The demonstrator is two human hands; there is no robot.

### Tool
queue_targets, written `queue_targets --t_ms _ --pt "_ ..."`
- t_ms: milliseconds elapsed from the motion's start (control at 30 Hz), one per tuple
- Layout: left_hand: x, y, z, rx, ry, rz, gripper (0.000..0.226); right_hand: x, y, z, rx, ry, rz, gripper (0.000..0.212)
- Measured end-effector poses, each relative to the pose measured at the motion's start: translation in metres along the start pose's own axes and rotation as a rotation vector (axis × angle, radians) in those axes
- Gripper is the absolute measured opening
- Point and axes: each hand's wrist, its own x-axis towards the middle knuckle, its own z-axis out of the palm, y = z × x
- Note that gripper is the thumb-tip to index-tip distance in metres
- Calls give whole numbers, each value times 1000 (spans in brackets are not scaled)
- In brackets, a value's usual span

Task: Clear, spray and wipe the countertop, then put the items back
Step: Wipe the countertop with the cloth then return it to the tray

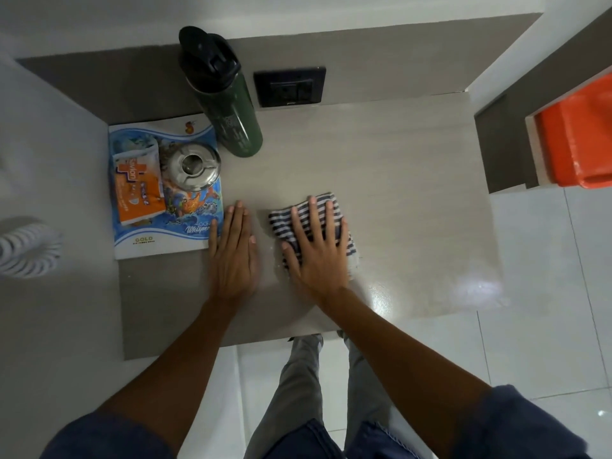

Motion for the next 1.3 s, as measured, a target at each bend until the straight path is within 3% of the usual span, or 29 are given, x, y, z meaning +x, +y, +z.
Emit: queue_targets --t_ms 400,500,667,900,1067,1167,1300 --pt "1 -1 2 -40 -3 -20 56 -101 21 17 5 -116 -259 72" --pt "0 -3 3 -26 16 -9 56 -122 43 12 4 -101 -195 75" --pt "-1 -5 4 13 21 6 55 -126 98 -7 -23 -37 71 76" --pt "-3 -6 7 16 7 5 56 -58 166 -48 -1 47 398 76" --pt "-2 -6 9 -5 46 15 55 20 155 -59 34 102 566 78" --pt "-3 -6 10 27 99 28 53 60 125 -59 62 78 532 79" --pt "-3 -6 13 28 119 36 52 76 71 -44 23 60 317 75"
